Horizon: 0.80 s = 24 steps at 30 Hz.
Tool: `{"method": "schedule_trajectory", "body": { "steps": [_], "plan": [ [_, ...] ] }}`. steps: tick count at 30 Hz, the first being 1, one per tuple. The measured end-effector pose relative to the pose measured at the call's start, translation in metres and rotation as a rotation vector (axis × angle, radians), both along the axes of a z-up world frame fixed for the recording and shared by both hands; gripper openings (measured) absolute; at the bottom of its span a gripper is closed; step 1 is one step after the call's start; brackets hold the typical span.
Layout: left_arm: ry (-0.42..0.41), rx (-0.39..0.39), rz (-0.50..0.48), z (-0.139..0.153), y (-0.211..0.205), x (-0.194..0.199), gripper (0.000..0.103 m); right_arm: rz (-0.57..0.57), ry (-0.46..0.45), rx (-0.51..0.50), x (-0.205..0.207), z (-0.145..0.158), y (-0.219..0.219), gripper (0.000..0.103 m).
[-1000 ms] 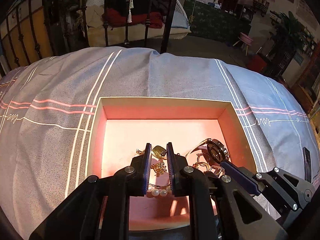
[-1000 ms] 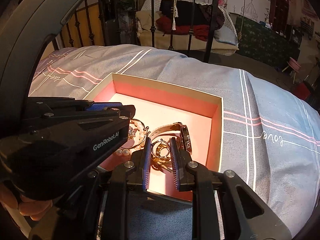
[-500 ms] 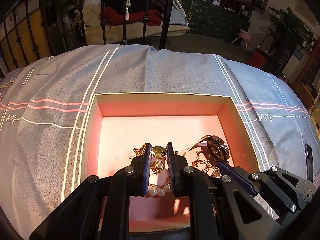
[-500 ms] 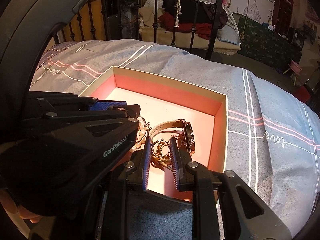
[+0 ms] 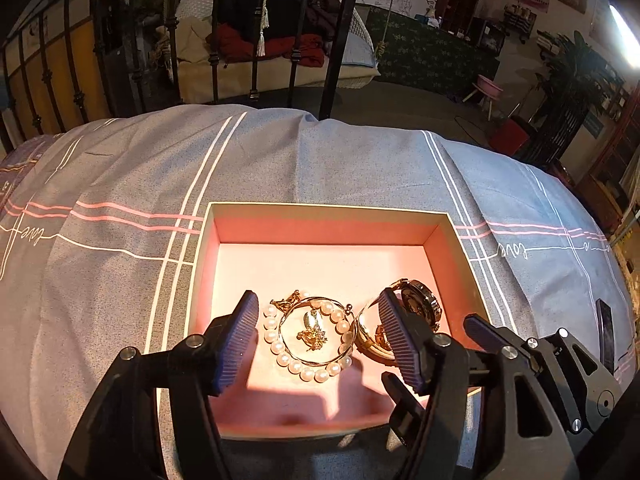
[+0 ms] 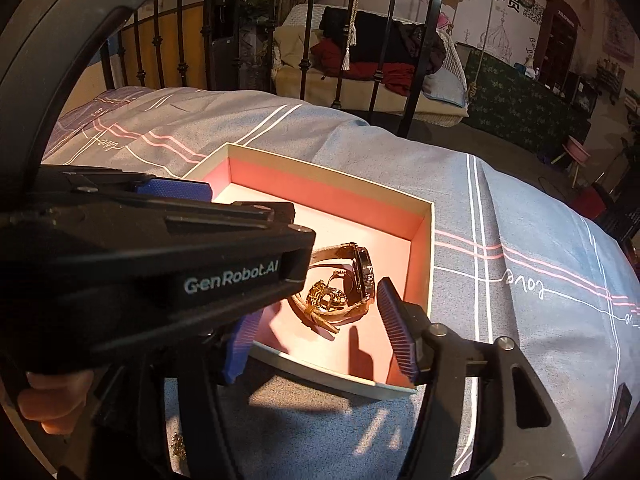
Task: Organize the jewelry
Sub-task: 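Move both open tools back to the gold flower charm and gold bead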
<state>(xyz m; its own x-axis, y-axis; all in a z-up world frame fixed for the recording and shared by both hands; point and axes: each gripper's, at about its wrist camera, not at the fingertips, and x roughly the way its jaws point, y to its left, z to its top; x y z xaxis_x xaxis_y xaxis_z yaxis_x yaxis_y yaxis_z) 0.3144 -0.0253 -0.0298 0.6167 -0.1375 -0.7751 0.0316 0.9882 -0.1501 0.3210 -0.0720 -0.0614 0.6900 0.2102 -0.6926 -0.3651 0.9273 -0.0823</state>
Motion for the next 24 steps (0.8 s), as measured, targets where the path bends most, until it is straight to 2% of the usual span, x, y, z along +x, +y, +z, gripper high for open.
{"method": "schedule_trajectory", "body": {
  "steps": [3,8,12,16,20,24],
  "plan": [
    [-0.033,-0.034,-0.022,0.014,0.002,-0.018,0.068,-0.011,-0.027,0.021,-0.015,0.009,-0.006,0.066],
    [-0.09,-0.033,-0.068,0.023,0.003,-0.066,0.071,-0.031,-0.045,0.078,-0.055,0.013,-0.022,0.068],
    [-0.088,-0.046,-0.083,0.007,0.007,-0.114,0.071,-0.045,-0.022,0.098,-0.092,-0.001,-0.036,0.068],
    [-0.055,-0.026,-0.078,-0.019,0.009,-0.147,0.071,-0.054,0.064,0.104,-0.116,-0.03,-0.046,0.068],
    [-0.005,-0.024,-0.101,-0.039,0.004,-0.161,0.071,-0.067,0.069,0.109,-0.128,-0.042,-0.052,0.068],
    [0.002,0.005,-0.119,-0.046,-0.006,-0.162,0.071,-0.066,0.059,0.092,-0.132,-0.043,-0.05,0.068]
  ]
}}
